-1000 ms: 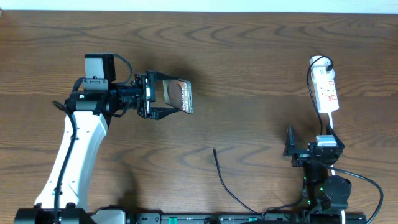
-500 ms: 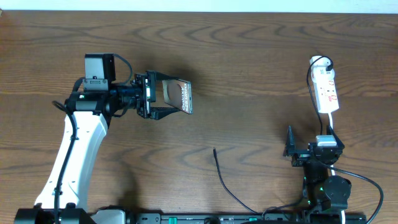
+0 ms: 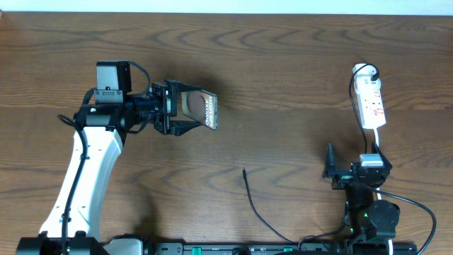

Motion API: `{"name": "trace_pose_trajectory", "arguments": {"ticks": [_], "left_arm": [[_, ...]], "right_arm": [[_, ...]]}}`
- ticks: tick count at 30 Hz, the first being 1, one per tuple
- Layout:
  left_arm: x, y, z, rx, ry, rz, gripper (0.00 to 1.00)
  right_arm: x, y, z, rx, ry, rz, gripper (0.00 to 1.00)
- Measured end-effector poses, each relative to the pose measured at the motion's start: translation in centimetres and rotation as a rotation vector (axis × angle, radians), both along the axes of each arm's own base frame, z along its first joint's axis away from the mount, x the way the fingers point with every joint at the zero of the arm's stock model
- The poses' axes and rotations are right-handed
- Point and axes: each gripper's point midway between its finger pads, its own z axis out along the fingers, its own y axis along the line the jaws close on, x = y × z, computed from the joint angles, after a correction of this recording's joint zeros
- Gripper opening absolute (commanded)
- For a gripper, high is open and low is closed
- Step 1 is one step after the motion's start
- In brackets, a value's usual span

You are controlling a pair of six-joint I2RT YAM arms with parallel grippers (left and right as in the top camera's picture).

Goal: Plug charger to phone and switch on socket

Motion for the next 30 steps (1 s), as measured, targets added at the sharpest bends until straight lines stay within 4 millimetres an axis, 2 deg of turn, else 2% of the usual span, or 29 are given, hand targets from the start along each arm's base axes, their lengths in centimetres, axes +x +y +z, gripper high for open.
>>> {"name": "trace_pose_trajectory", "arguments": {"ticks": [7, 13, 19, 23, 30], "left_arm": [[0.1, 0.2, -0.2, 0.02, -0.016, 0.001, 0.07], [0.1, 0.2, -0.4, 0.029, -0.015, 0.005, 0.08], [0.1, 0.3, -0.4, 0.03, -0.014, 0.005, 0.07], [0.1, 0.2, -0.4, 0.029, -0.014, 0.005, 0.07], [0.3, 0.2, -0.3, 0.029, -0.023, 0.005, 0.07]], "right_arm": [[0.0, 0.1, 0.0, 0.03, -0.001, 0.002, 0.99], [0.0, 0.6, 0.1, 0.303, 0.002, 0.01, 0.99], [-0.3, 3.5, 2.2, 0.466, -0.036, 0.185, 0.99], [-0.6, 4.3, 2.5, 0.492, -0.018, 0.234, 0.99], [-0.7, 5.5, 7.5, 0.485, 0.03, 0.294, 0.99]]}}
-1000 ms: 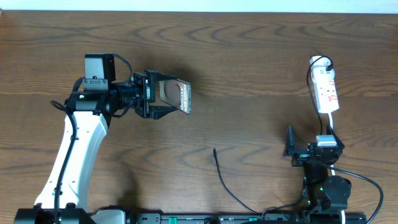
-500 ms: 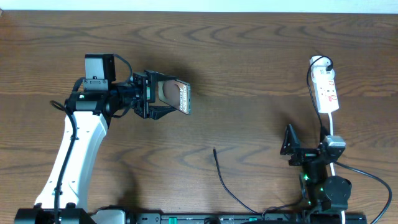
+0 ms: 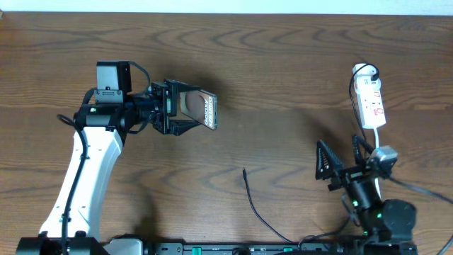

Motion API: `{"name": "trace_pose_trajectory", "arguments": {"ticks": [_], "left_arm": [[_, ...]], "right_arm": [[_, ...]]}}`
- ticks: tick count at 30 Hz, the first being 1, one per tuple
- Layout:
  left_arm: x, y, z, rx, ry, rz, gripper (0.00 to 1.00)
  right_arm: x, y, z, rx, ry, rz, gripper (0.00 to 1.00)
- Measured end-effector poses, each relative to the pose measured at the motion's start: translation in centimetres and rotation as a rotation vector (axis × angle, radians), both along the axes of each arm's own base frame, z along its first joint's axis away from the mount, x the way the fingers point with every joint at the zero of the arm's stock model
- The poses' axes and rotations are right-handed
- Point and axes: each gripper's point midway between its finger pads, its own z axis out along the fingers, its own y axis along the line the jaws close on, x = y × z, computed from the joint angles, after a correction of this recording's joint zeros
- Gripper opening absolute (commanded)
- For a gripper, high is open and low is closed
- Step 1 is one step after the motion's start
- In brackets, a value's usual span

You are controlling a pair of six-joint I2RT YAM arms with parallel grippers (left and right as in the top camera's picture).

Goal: Plug charger to phone and switch on socket

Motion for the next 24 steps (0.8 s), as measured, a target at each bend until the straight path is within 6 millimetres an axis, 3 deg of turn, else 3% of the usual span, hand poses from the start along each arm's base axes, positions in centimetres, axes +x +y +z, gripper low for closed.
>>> {"name": "trace_pose_trajectory", "arguments": {"ticks": [3, 8, 17, 20, 24], "left_arm": [[0.0, 0.0, 0.0, 0.002, 0.0, 0.001, 0.07], [0.1, 0.1, -0.1, 0.007, -0.002, 0.005, 0.07], [0.5, 0.5, -0.6, 0.043, -0.005, 0.029, 0.07], [0.8, 0.9, -1.0, 0.076, -0.007, 0.051, 0.07], [1.3, 1.6, -1.7, 0.13, -0.011, 0.086, 0.08]], "right_arm": [[0.8, 0.7, 1.5, -0.017, 0.08, 0.045, 0.99], [4.1, 2.8, 3.7, -0.004, 0.26, 0.191, 0.99], [10.0, 9.5, 6.5, 0.162, 0.369, 0.756, 0.99], [11.3, 10.9, 5.5, 0.24, 0.413, 0.87, 0.99], [12.4, 12.1, 2.4, 0.382, 0.593, 0.9, 0.99]]}}
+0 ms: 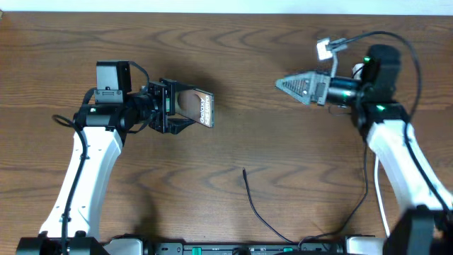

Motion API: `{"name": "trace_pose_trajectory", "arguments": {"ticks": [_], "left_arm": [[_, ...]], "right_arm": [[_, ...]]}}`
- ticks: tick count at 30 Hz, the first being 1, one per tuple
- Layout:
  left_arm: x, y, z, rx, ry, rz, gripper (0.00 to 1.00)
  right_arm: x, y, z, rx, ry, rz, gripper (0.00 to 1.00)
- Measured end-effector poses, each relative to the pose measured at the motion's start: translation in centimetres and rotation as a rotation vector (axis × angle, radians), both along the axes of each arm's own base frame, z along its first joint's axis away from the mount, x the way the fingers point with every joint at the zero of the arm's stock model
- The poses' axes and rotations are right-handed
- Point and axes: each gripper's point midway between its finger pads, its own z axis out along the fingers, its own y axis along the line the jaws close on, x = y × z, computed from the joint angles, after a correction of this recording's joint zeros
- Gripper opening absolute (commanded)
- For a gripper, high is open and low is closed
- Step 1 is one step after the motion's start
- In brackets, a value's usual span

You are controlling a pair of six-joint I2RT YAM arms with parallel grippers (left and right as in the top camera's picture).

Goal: Plug charger to phone and switch on socket

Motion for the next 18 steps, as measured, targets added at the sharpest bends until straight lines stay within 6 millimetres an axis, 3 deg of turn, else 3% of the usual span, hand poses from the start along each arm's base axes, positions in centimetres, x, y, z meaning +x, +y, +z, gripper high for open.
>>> {"name": "trace_pose_trajectory", "arguments": {"ticks": [6, 18], "left_arm": [[0.3, 1.4, -1.5, 0.099, 0.027, 0.065, 0.07], [-1.4, 4.6, -5.0, 0.296, 0.175, 0.171, 0.07]], "right_arm": [[1.0, 1.8, -4.3, 0.019, 0.192, 0.031, 0.99], [-0.4, 7.3, -8.4, -0.048, 0.239, 0.122, 0.99]]}}
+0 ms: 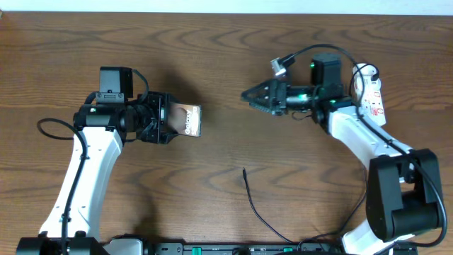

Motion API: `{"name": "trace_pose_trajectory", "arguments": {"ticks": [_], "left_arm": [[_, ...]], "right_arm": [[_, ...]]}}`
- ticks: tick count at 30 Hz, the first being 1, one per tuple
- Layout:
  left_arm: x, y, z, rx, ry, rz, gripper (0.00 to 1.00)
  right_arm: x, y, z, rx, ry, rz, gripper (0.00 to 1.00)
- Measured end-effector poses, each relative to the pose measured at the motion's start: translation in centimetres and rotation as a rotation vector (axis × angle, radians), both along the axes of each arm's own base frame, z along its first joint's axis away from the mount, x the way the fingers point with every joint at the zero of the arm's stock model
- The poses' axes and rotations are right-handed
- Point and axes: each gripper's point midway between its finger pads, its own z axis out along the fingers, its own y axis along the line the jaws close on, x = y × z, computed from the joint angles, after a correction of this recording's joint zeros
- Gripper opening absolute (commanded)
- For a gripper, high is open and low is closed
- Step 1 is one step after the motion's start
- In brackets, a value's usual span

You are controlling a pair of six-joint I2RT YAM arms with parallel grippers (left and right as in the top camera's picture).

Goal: Plug charger to phone and switch on socket

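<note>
My left gripper (168, 119) is shut on the phone (187, 120), holding it left of the table's middle with its brown and silver face turned up. The right gripper (246, 93) points left toward the phone from about a hand's width away. Its fingers meet at a point with nothing between them. The black charger cable lies on the table with its free end (244, 171) below the gap between the two grippers. The white socket strip (373, 99) lies at the right edge, partly behind the right arm.
The cable (265, 219) runs from its free end down to the front edge of the wooden table (233, 49). The right arm's forearm (361, 134) stretches across the right side in front of the socket strip.
The right gripper has moved further left, closer to the phone. The left gripper has shifted the phone slightly left and toward the front, still shut on it.
The left gripper held the phone throughout. The right arm was first folded at the front right below the socket strip, then lifted a little there. Then it reached over the back right, pointing left, and now its gripper is near the phone.
</note>
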Motion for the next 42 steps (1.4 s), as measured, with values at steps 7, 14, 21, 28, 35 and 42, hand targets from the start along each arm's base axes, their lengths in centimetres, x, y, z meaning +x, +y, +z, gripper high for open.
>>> {"name": "trace_pose_trajectory", "arguments": {"ticks": [7, 14, 21, 28, 35, 42], "left_arm": [[0.1, 0.9, -0.4, 0.053, 0.004, 0.028, 0.08], [-0.3, 0.6, -1.0, 0.09, 0.041, 0.061, 0.07], [-0.9, -1.6, -1.1, 0.086, 0.065, 0.048, 0.07], [-0.6, -3.2, -0.7, 0.066, 0.046, 0.042, 0.07], [-0.7, -4.3, -0.6, 0.042, 0.056, 0.056, 0.08], [-1.1, -5.1, -0.6, 0.023, 0.081, 0.077, 0.07]], "right_arm": [[-1.6, 3.9, -1.0, -0.063, -0.029, 0.034, 0.99], [-3.1, 7.2, -1.0, -0.085, -0.093, 0.067, 0.99], [-3.8, 9.0, -1.0, -0.098, -0.109, 0.069, 0.99], [-4.0, 9.4, -1.2, -0.108, -0.063, 0.047, 0.99], [-3.9, 9.5, -1.2, -0.106, 0.051, 0.004, 0.99], [-4.8, 10.4, -1.3, -0.11, 0.025, 0.036, 0.99]]}}
